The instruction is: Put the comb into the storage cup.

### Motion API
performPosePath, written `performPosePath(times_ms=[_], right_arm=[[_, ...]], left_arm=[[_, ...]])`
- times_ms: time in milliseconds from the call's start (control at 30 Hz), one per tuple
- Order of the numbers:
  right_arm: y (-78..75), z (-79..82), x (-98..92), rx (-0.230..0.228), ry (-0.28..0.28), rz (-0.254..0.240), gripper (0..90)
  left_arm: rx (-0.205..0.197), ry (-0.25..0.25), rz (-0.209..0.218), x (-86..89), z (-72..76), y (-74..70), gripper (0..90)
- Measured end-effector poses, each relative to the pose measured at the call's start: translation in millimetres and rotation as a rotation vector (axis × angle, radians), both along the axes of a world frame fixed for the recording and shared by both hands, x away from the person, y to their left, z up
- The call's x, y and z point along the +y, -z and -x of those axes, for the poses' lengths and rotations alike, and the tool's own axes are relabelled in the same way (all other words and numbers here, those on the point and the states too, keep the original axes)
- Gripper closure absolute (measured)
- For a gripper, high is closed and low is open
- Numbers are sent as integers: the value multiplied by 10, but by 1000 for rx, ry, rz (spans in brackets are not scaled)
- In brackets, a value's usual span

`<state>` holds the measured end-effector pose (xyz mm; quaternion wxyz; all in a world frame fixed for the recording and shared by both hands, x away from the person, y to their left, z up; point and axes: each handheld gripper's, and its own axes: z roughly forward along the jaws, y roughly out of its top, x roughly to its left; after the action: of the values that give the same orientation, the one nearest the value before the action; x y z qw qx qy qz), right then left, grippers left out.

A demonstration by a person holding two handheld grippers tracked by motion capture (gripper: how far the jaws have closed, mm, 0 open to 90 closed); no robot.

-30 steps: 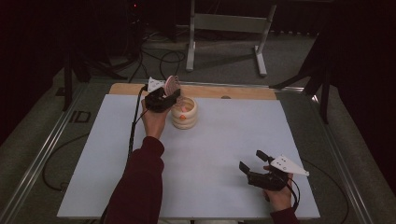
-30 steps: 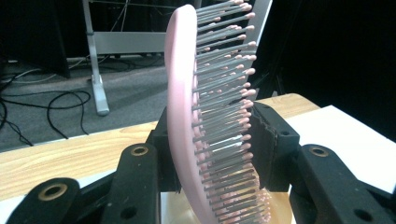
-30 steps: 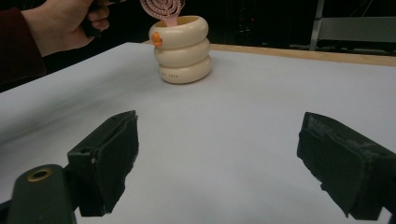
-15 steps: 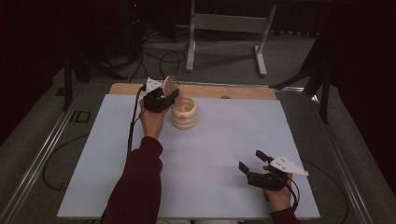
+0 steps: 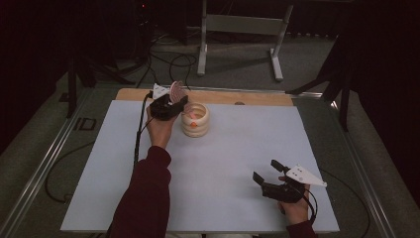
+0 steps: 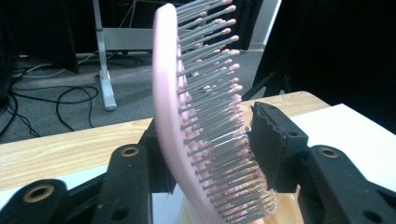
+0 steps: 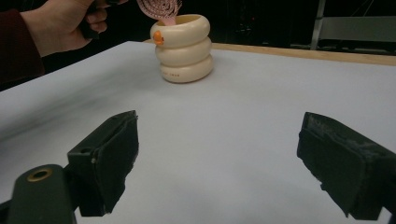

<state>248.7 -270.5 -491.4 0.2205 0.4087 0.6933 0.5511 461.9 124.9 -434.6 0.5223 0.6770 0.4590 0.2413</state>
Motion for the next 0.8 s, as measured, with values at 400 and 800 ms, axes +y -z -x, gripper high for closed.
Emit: performPosePath(times_ms=[400, 800], right_arm=[[3, 0, -2, 1, 0, 0, 127], [7, -1, -4, 0, -1, 4, 127]], left_arm=[[28, -16, 0, 24, -17, 38, 431], [60, -36, 2, 20, -18, 44, 301]])
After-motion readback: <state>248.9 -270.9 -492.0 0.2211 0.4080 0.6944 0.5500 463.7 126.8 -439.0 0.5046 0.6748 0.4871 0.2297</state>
